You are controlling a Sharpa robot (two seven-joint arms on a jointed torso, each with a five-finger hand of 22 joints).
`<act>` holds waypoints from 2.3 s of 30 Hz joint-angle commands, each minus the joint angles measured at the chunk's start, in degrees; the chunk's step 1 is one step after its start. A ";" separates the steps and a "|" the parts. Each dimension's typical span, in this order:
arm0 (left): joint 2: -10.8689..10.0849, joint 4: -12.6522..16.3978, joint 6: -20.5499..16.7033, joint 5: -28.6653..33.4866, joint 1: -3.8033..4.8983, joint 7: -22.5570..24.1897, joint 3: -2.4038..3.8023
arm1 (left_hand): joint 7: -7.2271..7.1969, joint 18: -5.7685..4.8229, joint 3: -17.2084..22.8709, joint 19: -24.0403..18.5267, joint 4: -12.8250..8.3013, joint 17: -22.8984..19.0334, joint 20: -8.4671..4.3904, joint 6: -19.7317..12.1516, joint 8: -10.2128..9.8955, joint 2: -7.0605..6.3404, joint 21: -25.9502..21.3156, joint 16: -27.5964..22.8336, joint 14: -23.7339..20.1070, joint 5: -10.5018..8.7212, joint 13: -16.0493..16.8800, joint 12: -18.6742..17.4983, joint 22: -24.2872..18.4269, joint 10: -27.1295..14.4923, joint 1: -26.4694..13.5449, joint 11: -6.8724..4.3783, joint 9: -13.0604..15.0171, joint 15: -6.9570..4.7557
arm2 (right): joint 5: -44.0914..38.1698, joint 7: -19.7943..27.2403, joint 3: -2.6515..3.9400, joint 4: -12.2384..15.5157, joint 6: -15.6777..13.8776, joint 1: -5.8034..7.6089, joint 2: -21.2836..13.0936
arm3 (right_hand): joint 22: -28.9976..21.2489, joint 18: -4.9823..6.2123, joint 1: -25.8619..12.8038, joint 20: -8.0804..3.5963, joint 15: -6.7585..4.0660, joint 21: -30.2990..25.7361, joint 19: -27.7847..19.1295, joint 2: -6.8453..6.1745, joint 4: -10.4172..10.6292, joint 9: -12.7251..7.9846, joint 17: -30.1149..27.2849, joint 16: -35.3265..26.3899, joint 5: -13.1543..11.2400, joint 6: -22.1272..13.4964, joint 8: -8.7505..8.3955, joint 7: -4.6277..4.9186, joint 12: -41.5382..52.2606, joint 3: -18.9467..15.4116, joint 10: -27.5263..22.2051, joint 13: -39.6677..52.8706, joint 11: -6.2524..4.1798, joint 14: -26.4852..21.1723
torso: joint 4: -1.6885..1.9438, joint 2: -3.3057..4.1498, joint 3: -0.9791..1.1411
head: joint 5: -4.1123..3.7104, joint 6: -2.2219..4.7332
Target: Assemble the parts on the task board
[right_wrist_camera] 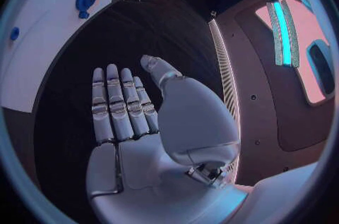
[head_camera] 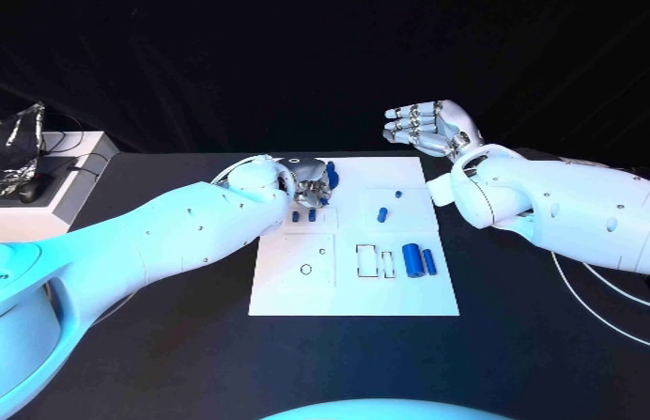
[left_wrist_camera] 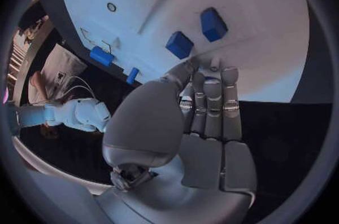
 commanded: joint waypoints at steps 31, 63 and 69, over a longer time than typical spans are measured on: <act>0.16 -0.63 -1.18 0.03 -0.49 -0.75 -0.41 | -0.74 -0.55 2.24 5.08 0.98 6.31 -1.47 9.32 -0.23 1.71 4.51 -1.29 6.71 0.23 0.48 -3.34 2.05 4.79 -0.86 -1.10 0.27 -1.31 | -0.43 0.52 0.02 0.21 0.80 0.03 0.00 | 0.01 -0.95 -0.04 0.26 0.11 -0.22 -0.11 -0.35 -0.03 0.10 0.08 0.27 0.31 0.01 0.21 -0.08 0.19 -0.07 0.15 0.05 0.13 0.27 | 0.02 -0.09 -0.04 | 0.31 -0.24; -8.15 5.54 -14.97 21.22 -2.54 8.78 1.19 | -0.55 -0.53 -0.22 6.27 2.28 10.81 -1.14 7.66 -0.37 2.07 6.09 -2.98 8.70 -0.15 3.91 -4.45 2.46 5.63 -1.21 -1.03 0.14 -1.32 | -0.39 0.79 0.02 0.19 0.72 0.00 -0.74 | 0.00 -0.98 -0.06 0.26 0.12 -0.23 -0.11 -0.35 -0.02 0.11 0.08 0.25 0.27 0.12 0.21 -0.10 0.19 -0.01 0.14 0.05 0.14 0.23 | 0.01 -0.10 -0.05 | 0.60 -0.04; -8.75 5.53 -14.23 22.85 -3.02 8.99 1.35 | -0.66 -0.60 -0.71 6.34 2.27 10.98 -1.17 7.81 -0.35 2.16 6.23 -2.95 8.76 -0.16 4.01 -4.47 2.52 5.64 -1.20 -1.06 0.14 -1.33 | -0.37 0.81 0.02 0.21 0.71 -0.01 -0.85 | 0.00 -0.98 -0.06 0.26 0.12 -0.23 -0.11 -0.35 -0.02 0.11 0.08 0.25 0.27 0.12 0.21 -0.10 0.19 -0.01 0.14 0.05 0.14 0.23 | -0.01 -0.06 -0.01 | 0.67 0.04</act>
